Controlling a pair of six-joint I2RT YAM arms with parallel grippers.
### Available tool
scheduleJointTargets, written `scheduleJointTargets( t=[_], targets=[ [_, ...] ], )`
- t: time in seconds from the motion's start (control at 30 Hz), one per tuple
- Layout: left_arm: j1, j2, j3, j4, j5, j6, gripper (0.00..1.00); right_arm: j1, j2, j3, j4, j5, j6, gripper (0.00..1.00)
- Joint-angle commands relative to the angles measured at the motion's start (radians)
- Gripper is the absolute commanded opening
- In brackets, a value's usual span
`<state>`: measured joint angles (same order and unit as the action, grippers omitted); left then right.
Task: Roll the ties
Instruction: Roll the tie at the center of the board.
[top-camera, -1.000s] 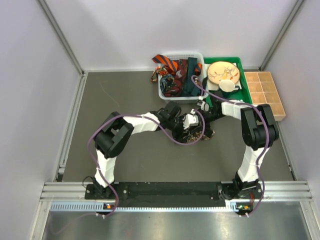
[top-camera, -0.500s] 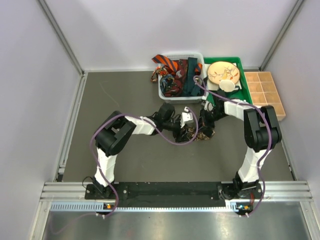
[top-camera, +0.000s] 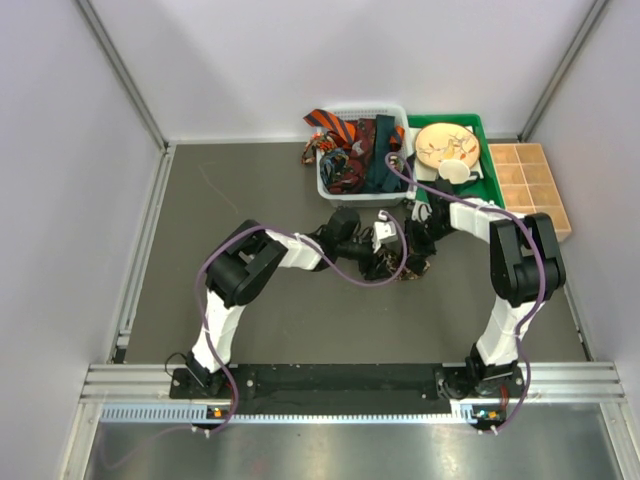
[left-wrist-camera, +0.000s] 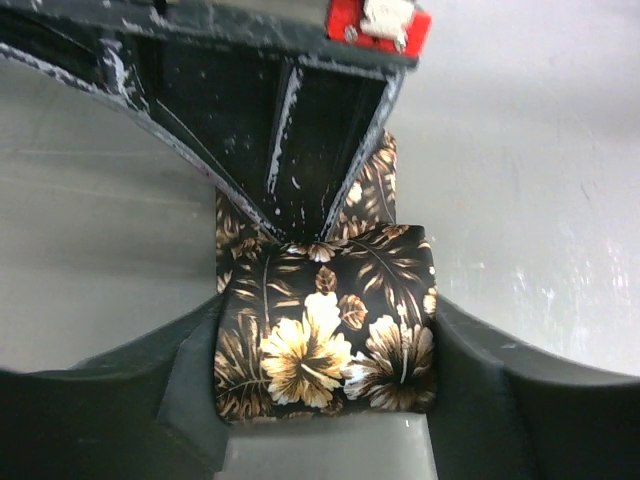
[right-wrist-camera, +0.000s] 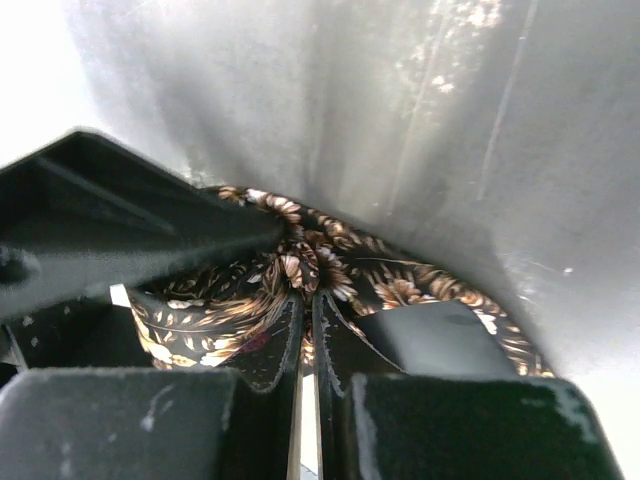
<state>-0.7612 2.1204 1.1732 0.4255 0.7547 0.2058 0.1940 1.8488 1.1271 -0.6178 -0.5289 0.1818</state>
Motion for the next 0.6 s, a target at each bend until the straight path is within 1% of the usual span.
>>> scheduleJointTargets(
  t=[0.0, 0.07, 0.17, 0.27, 0.33, 0.4, 0.43, 0.5, 0.53, 0.57],
  targets=[
    [-0.012, 0.048, 0.043, 0.049, -0.009, -0.039, 0.6, -0.004, 0.016, -0.018, 0.043, 0.193, -0.028, 0.0],
    [-0.015, 0.059, 0.054, 0.03, -0.029, -0.029, 0.54, -0.004, 0.016, -0.021, 0.044, 0.191, -0.027, 0.0],
    [-0.023, 0.072, 0.074, -0.013, -0.058, -0.014, 0.52, -0.004, 0.013, -0.026, 0.05, 0.182, -0.027, 0.0],
    [-0.03, 0.075, 0.08, -0.019, -0.058, -0.016, 0.57, -0.002, 0.012, -0.03, 0.052, 0.181, -0.022, 0.0],
    [-0.038, 0.079, 0.083, -0.017, -0.06, -0.014, 0.54, -0.004, 0.016, -0.027, 0.053, 0.178, -0.022, 0.0],
    [-0.046, 0.087, 0.092, -0.028, -0.063, -0.017, 0.48, -0.004, 0.018, -0.023, 0.049, 0.165, -0.024, 0.0],
    [-0.049, 0.088, 0.098, -0.048, -0.075, -0.006, 0.4, -0.004, 0.018, -0.021, 0.044, 0.138, -0.031, 0.0],
    [-0.059, 0.084, 0.117, -0.155, -0.121, 0.053, 0.32, -0.002, 0.015, -0.012, 0.021, 0.118, -0.038, 0.0],
    [-0.062, 0.078, 0.118, -0.206, -0.139, 0.082, 0.25, -0.004, 0.013, 0.0, 0.007, 0.097, -0.051, 0.0],
    [-0.066, 0.072, 0.118, -0.25, -0.156, 0.139, 0.22, -0.008, 0.013, 0.008, -0.006, 0.089, -0.056, 0.0]
  ],
)
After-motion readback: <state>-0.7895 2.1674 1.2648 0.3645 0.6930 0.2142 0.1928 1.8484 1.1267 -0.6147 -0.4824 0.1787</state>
